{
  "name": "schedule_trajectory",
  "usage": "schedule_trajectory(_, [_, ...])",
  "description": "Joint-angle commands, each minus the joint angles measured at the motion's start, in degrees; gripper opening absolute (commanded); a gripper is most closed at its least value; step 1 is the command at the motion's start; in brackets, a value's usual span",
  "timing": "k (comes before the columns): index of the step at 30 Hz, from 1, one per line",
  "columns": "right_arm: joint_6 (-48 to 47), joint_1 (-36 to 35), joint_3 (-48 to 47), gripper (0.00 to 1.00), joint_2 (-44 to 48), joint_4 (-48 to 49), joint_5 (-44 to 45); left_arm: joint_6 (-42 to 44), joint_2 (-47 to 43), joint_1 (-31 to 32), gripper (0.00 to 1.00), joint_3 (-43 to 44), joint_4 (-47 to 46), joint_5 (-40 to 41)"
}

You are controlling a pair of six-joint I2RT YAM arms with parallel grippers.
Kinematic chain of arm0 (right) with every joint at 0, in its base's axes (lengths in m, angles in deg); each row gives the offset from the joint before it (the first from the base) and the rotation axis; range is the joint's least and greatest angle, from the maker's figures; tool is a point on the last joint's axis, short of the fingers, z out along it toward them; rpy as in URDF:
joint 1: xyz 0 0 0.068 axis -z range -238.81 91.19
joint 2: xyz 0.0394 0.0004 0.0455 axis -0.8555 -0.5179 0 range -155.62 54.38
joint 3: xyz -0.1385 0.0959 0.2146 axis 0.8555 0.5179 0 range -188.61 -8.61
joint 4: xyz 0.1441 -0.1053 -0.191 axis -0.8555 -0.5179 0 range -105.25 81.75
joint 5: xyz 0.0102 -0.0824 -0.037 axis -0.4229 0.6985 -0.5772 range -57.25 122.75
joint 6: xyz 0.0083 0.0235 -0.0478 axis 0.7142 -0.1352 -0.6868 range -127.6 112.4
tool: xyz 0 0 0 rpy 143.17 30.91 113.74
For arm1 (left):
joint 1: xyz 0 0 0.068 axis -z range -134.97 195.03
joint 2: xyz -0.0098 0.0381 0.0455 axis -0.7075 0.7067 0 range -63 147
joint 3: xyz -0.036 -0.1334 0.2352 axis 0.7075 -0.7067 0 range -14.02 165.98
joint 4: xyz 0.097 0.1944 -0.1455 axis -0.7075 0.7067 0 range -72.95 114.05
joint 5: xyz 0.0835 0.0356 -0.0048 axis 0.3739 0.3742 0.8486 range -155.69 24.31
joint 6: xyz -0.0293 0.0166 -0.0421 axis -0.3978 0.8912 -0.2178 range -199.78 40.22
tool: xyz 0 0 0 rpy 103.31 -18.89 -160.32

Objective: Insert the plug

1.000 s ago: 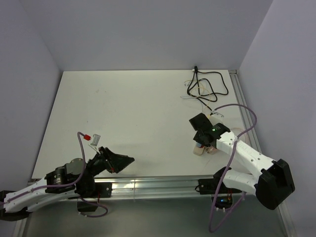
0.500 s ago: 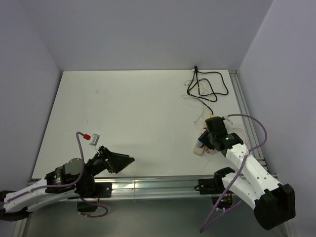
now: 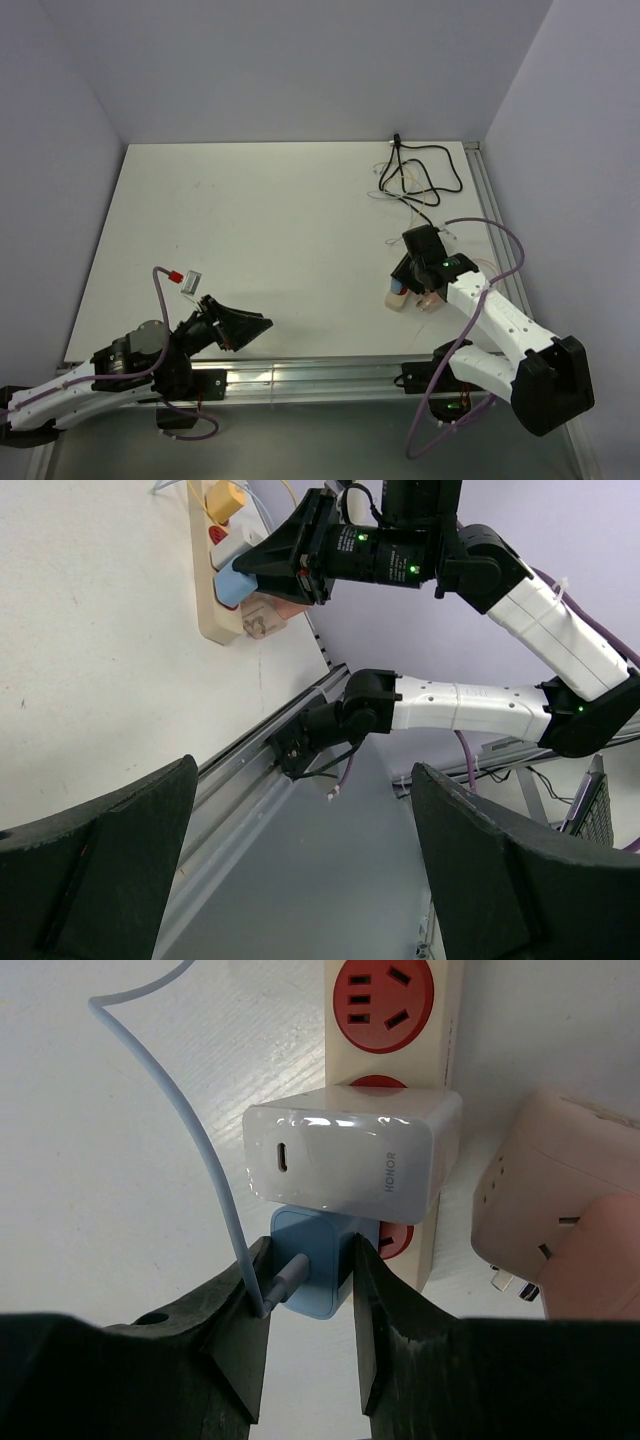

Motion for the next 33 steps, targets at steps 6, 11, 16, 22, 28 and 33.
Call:
schedule_trajectory(6, [2.16,-0.28,8.29,0.0,-0.19,-2.18,-9.06,2.08,-2.93,0.22,0.93,2.13,-1.2,0.42])
schedule_trajectory(11, [-0.82,1.12,2.75,0.0,-4.13,-2.45,-6.77,2.96,-1.79,0.22,0.93,2.84,-1.82,0.34])
schedule_trajectory(16, [-1.97,6.22,2.21,0.0,-6.07,2.12,-10.63,1.82,-1.78,0.22,0.93,1.87,-2.43,-0.27])
schedule_trajectory(22, [-4.24,7.1,2.57,0.0,-3.79,-1.46,-6.61,1.29,-3.46,0.22,0.93,1.34,-1.38,0.07])
schedule_trajectory(28, [-3.29,3.59,3.69,0.0,-7.81,-5.18,-7.44,2.08,-3.72,0.22,0.93,1.87,-0.85,0.69])
schedule_trajectory(33, [-0.65,-0.37,3.89,0.0,-8.45,-12.61,-2.47,1.73,-4.33,0.22,0.93,1.34,-2.08,-0.36])
